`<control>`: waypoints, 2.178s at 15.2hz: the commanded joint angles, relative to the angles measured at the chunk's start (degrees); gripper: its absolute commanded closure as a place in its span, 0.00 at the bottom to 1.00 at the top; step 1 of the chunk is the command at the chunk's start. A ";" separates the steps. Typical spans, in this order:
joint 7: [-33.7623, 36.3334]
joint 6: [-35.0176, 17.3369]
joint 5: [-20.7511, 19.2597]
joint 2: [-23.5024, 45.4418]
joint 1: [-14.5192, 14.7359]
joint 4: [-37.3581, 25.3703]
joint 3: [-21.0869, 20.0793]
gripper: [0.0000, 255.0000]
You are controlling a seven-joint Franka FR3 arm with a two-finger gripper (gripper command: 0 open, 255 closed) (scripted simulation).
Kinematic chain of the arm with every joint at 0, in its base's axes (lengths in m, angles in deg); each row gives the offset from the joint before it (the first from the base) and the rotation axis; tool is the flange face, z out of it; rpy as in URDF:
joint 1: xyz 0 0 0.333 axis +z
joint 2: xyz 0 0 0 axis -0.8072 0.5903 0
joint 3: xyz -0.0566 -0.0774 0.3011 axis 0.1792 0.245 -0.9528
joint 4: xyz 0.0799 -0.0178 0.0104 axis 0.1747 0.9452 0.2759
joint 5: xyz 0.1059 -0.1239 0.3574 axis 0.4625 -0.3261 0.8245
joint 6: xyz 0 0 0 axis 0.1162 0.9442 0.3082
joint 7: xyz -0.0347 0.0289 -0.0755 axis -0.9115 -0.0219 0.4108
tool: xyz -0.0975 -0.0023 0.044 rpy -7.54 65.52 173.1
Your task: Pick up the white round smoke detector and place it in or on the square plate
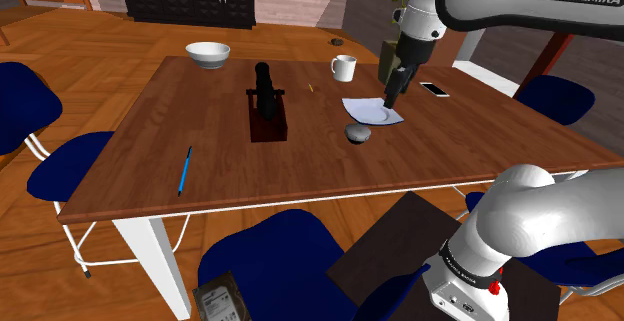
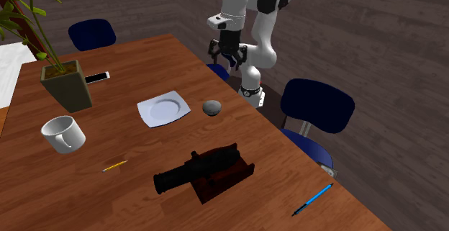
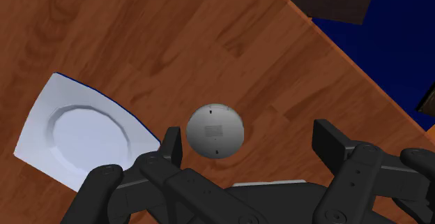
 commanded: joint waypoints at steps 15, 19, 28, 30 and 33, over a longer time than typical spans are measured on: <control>0.02 -21.66 2.77 26.95 -1.28 -1.04 3.37 0.00; -0.01 -24.51 2.87 28.52 -1.32 0.35 3.45 0.00; -0.01 -28.29 2.84 30.10 -1.33 2.55 3.48 0.00; -0.01 -28.29 2.84 30.10 -1.33 2.55 3.48 0.00; -0.01 -28.28 2.84 30.10 -1.33 2.54 3.48 1.00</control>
